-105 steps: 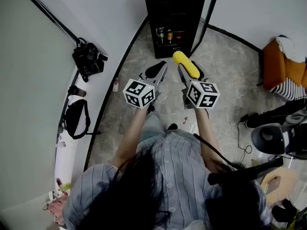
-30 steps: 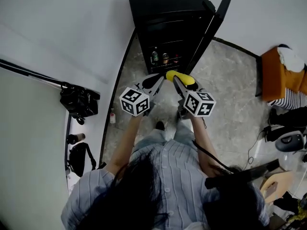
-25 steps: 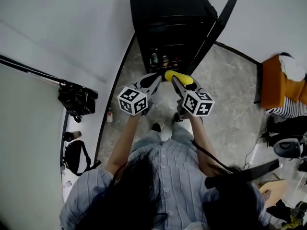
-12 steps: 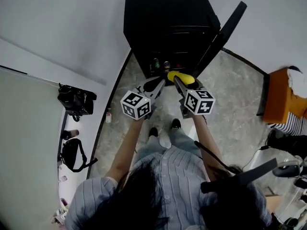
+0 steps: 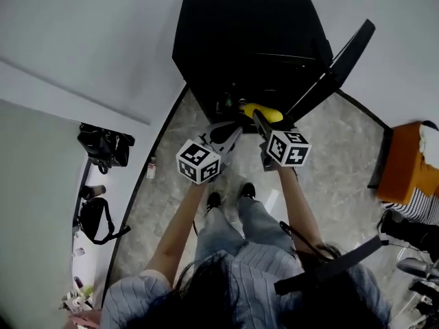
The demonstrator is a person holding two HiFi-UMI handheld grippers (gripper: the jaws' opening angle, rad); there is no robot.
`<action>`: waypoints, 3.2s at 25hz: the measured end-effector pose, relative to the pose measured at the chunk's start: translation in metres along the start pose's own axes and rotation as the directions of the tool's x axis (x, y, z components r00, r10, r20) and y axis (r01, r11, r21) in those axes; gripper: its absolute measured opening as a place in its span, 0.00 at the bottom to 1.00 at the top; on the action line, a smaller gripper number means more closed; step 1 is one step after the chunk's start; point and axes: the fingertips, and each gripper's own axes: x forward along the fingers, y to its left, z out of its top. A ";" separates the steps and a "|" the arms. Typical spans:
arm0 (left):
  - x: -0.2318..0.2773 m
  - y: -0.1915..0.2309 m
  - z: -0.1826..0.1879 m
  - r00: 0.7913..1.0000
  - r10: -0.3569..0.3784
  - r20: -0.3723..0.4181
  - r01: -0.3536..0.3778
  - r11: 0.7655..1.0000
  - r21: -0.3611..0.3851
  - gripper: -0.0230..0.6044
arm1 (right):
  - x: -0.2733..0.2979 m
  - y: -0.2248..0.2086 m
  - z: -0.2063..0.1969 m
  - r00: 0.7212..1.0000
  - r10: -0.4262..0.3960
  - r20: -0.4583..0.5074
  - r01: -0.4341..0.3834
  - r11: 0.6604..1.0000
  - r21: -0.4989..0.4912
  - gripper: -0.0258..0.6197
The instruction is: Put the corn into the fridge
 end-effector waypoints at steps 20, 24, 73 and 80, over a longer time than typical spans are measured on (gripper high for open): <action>0.010 0.054 -0.043 1.000 0.027 0.010 -0.027 0.998 -0.056 0.05 | 0.116 -0.052 0.000 0.998 -0.053 0.020 0.055 0.992 -0.110 0.42; 0.008 0.060 -0.046 0.999 0.033 0.010 -0.033 0.998 -0.046 0.05 | 0.141 -0.060 -0.002 0.996 -0.085 0.004 0.084 0.984 -0.157 0.42; -0.004 0.096 -0.077 0.991 0.128 -0.040 -0.131 0.986 -0.103 0.05 | 0.246 -0.123 -0.035 0.926 -0.255 -0.279 0.135 0.912 -0.387 0.42; -0.011 0.096 -0.078 0.989 0.142 -0.043 -0.147 0.982 -0.121 0.05 | 0.231 -0.123 -0.036 0.958 -0.186 -0.219 0.105 0.937 -0.334 0.43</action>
